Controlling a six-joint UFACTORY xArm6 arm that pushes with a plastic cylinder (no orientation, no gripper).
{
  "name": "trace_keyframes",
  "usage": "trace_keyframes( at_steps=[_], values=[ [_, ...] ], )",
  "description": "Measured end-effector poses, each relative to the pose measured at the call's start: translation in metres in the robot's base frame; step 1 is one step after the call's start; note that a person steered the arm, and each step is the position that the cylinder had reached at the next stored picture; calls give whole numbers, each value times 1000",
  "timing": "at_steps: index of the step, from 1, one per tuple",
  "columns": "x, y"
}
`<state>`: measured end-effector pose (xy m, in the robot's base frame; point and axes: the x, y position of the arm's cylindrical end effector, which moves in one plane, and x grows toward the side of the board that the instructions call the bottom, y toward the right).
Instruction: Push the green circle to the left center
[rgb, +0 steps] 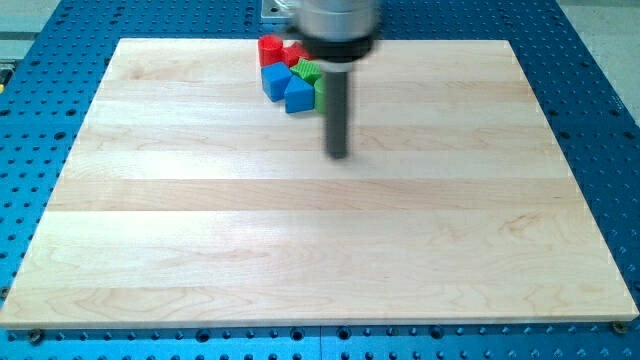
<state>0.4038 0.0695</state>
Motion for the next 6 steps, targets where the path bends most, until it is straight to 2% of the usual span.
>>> trace_keyframes(
  at_steps=[1,2,3,4,6],
  values=[
    [-58,59],
    [-96,20],
    [-83,-31],
    [-82,-57],
    [-11,-154]
  ],
)
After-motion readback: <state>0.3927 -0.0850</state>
